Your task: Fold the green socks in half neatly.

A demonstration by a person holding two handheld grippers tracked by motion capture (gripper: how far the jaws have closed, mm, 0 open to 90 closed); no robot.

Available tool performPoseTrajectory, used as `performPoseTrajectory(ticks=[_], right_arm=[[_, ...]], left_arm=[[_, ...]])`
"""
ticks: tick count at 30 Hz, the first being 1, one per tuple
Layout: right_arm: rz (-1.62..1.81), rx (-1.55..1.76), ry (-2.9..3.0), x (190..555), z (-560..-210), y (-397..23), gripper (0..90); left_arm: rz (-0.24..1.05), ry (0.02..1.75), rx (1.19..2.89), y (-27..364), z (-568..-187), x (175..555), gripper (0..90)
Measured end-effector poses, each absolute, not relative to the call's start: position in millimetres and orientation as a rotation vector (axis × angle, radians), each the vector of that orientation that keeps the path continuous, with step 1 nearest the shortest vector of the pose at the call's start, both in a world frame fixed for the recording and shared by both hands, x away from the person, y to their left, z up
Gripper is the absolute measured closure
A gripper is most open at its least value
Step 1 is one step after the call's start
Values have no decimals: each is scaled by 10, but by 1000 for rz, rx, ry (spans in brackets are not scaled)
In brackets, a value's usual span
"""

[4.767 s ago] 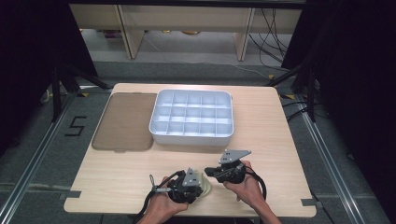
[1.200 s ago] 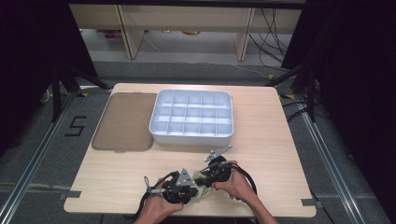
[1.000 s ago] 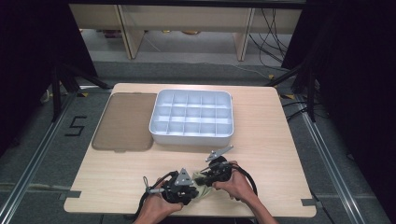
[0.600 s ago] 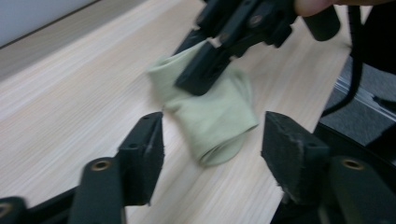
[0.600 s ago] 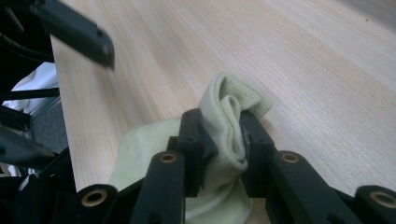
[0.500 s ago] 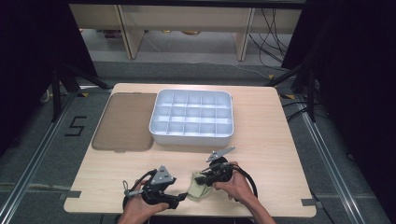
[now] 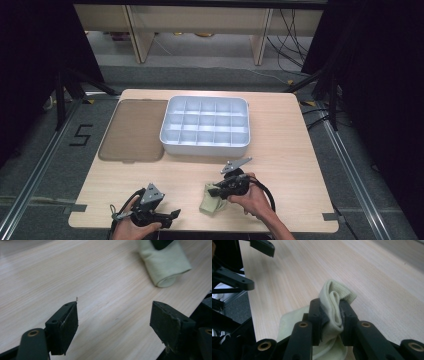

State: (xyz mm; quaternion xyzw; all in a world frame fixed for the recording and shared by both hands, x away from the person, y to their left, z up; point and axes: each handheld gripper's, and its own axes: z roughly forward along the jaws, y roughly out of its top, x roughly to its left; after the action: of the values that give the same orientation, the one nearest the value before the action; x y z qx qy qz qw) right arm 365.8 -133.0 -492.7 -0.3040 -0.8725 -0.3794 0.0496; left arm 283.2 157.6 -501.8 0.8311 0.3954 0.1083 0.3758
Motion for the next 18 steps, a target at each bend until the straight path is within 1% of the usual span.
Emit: performPoseTrajectory(ticks=[2, 3, 4, 8, 11, 12, 17, 18], right_arm=[[-1169, -916, -2669, 3644, -4889, -1330, 758], [-1171, -916, -2680, 3639, -4876, -1332, 757], [-1163, -926, -2663, 3630, -4863, -1329, 757], [-1194, -920, -2685, 3635, -4825, -1360, 758], [-1200, -918, -2693, 3637, -4797, -1381, 758], [-1208, -910, -2701, 3643, -4799, -1386, 759], [-1206, -916, -2715, 3629, -4742, -1405, 759], [-1212, -909, -2723, 3634, -4736, -1410, 759]], left_arm=[[289, 994, 2137, 1585, -5011, 2837, 219], [296, 1023, 2118, 1565, -5011, 2828, 219], [298, 999, 2133, 1574, -5000, 2829, 219], [306, 1008, 2102, 1570, -4993, 2832, 222], [309, 994, 2119, 1596, -4987, 2844, 223], [307, 1007, 2086, 1580, -4998, 2844, 223], [296, 1026, 2093, 1559, -4997, 2848, 223], [292, 1009, 2119, 1567, -4987, 2848, 223]])
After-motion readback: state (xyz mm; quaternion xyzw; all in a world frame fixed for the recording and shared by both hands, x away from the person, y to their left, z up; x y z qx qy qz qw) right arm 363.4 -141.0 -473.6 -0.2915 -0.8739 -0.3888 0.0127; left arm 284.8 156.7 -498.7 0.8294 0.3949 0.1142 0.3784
